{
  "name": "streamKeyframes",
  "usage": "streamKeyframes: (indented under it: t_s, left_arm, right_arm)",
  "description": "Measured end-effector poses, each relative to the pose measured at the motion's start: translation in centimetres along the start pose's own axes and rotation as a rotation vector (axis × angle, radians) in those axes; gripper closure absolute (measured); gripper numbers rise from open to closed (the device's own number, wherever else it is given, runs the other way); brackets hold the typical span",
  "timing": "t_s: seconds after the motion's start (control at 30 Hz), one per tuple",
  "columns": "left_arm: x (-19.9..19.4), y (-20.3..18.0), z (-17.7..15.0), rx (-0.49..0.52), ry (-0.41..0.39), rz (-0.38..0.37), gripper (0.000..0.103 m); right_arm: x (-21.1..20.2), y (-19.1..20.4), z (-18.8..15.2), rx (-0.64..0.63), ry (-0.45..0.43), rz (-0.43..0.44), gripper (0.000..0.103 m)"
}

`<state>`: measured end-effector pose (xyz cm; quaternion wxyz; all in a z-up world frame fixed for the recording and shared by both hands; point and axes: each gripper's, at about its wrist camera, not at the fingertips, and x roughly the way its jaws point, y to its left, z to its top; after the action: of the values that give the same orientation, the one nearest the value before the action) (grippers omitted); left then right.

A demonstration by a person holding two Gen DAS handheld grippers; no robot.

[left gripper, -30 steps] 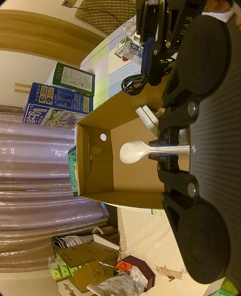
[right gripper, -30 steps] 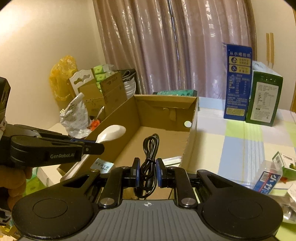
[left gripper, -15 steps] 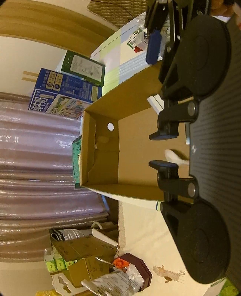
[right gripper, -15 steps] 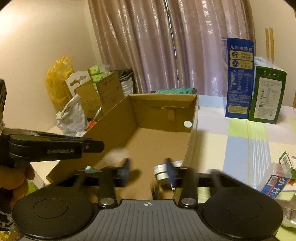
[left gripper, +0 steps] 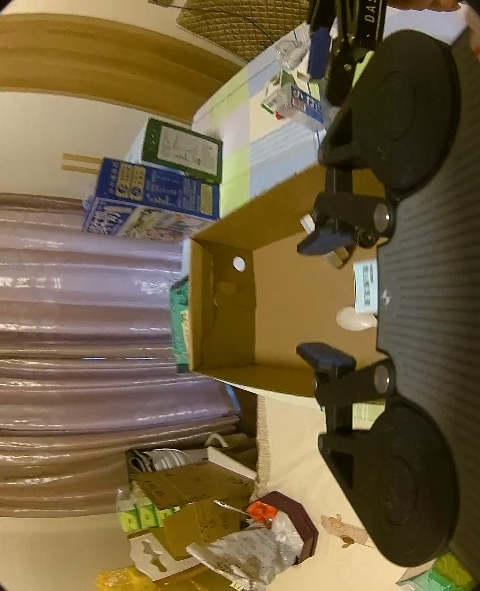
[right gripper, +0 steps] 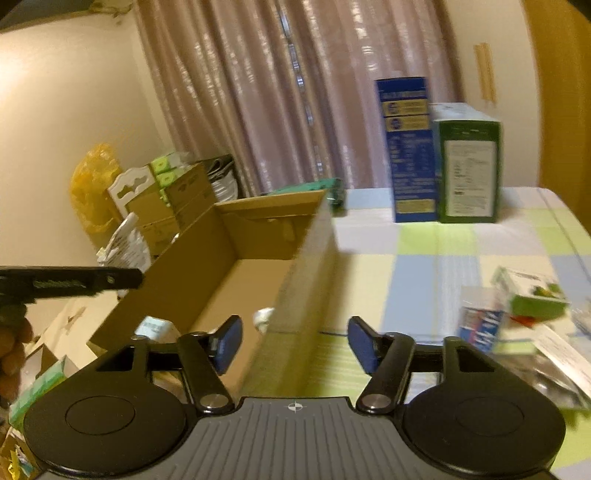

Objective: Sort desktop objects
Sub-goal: 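Open both tools to drop the spoon and cable into the box, then move both tools back to the table and approach the white medicine box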

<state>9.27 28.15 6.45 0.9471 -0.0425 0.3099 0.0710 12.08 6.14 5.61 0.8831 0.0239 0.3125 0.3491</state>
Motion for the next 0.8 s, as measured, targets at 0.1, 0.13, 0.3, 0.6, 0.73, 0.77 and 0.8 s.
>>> streamKeyframes:
  t_s: [0.1, 0.13, 0.3, 0.6, 0.73, 0.77, 0.8]
  left_arm:
    - [-1.6, -1.5, 0.0, 0.002, -0.024, -0.027, 0.037]
    - [-2.1, -2.2, -0.1, 0.008, -0.033, -0.036, 0.034]
    - [-4.3, -7.0, -0.8, 0.078, -0.065, -0.109, 0.014]
    - [-4.7, -17.7, -3.5, 0.275, -0.025, -0.302, 0.002]
    - [-3.0, -21.1, -4.8, 0.316, 0.057, -0.384, 0.002]
    - [-2.5, -21.9, -5.0, 0.334, 0.072, -0.389, 0.002]
    - [-2.2, -22.5, -5.3, 0.353, 0.082, -0.389, 0.002]
  right_arm:
    - [-2.4, -1.8, -1.1, 0.025, -0.009, -0.037, 0.028]
    - [-3.3, -2.5, -1.5, 0.037, -0.006, -0.053, 0.025]
    - [-7.4, -5.7, -4.4, 0.077, 0.018, -0.124, 0.015]
    - [-13.9, -11.5, -8.3, 0.138, 0.045, -0.258, 0.008]
    - [-16.1, -13.8, -9.3, 0.157, 0.045, -0.291, 0.006]
    - [-16.5, -14.2, -9.4, 0.159, 0.047, -0.294, 0.006]
    - [-16.9, -14.7, -9.4, 0.159, 0.05, -0.297, 0.006]
